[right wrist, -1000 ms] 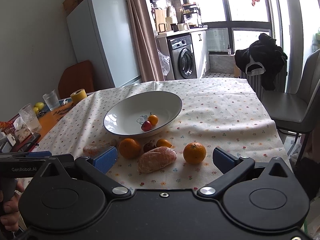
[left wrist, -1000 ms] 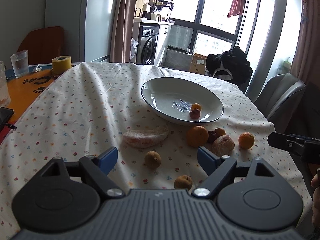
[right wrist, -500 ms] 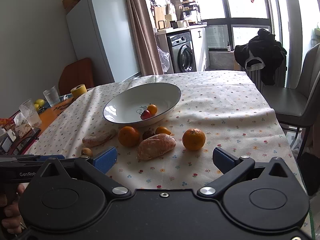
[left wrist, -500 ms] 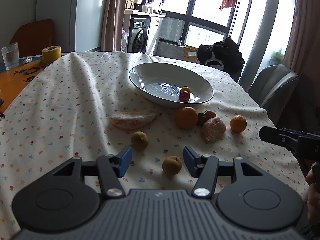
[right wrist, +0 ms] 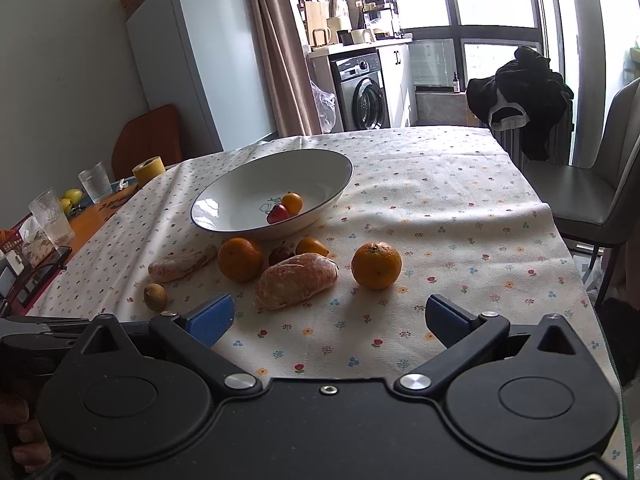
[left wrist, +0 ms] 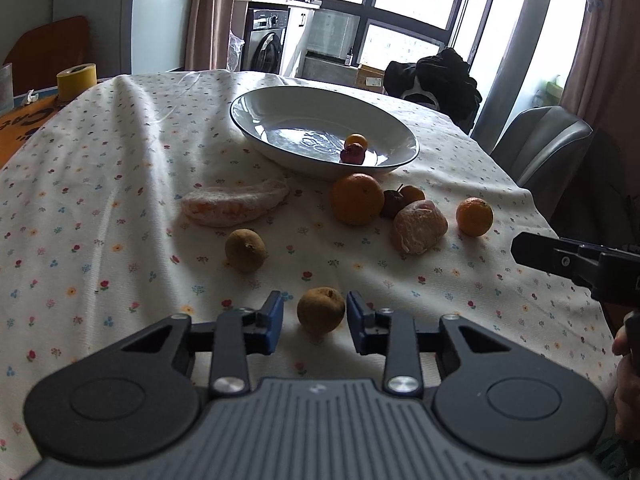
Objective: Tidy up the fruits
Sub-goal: 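Grasp a small brown round fruit with the left tool while the right tool grasps a large mandarin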
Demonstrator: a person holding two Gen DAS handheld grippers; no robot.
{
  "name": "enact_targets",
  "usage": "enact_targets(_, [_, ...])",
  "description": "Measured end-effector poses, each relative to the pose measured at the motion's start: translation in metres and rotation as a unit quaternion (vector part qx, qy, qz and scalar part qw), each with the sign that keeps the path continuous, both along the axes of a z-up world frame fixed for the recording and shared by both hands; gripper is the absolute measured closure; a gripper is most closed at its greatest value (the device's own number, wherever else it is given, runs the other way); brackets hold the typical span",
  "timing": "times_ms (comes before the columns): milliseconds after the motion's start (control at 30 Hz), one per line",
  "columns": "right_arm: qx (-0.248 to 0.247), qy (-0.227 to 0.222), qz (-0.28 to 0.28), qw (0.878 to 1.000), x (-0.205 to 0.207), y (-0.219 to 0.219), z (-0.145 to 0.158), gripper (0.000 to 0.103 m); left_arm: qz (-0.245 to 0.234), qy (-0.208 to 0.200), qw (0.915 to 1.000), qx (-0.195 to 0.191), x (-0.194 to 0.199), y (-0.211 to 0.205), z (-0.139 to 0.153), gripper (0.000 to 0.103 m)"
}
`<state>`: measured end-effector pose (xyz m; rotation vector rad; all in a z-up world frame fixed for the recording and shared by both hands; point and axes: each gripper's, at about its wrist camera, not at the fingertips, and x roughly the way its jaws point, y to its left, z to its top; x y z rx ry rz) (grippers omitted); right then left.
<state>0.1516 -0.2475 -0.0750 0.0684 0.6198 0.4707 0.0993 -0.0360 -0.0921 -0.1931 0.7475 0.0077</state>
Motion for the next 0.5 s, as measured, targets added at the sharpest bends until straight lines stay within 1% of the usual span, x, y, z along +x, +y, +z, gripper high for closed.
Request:
enact_targets(33, [-0.001,0.001,-0.001,1.000,0.001,0.000,-0.001,0.000,-0.003,-0.001,1.0000,-0.003,0.001,0.000,-0.001,0.079])
enact_targets(100, [-0.003,0.002,-0.002,1.000,0.004,-0.001,-0.003,0.000,-0.001,-0.004,1.0000,0.006,0.004,-0.003,0.001,0.079])
enact_targets(233, [-0.005,0.004,-0.006,1.000,0.012,-0.001,-0.005,0.002,-0.003,-0.009,0.9999,0.006,0.011,-0.003,0.004,0.079])
enact_targets(300, [-0.005,0.006,-0.008,1.000,0.016,-0.001,-0.006,0.004,-0.003,-0.011,0.9999,0.005,0.016,-0.003,0.006,0.079])
enact_targets(367, [-0.010,0.003,-0.008,1.000,0.020,0.000,-0.007,0.009,-0.001,-0.013,0.9999,0.004,0.020,-0.002,0.008,0.079])
enact_targets(500, [-0.015,0.005,-0.012,1.000,0.031,0.003,-0.009,0.016,-0.001,-0.013,0.9999,0.004,0.029,0.001,0.010,0.079])
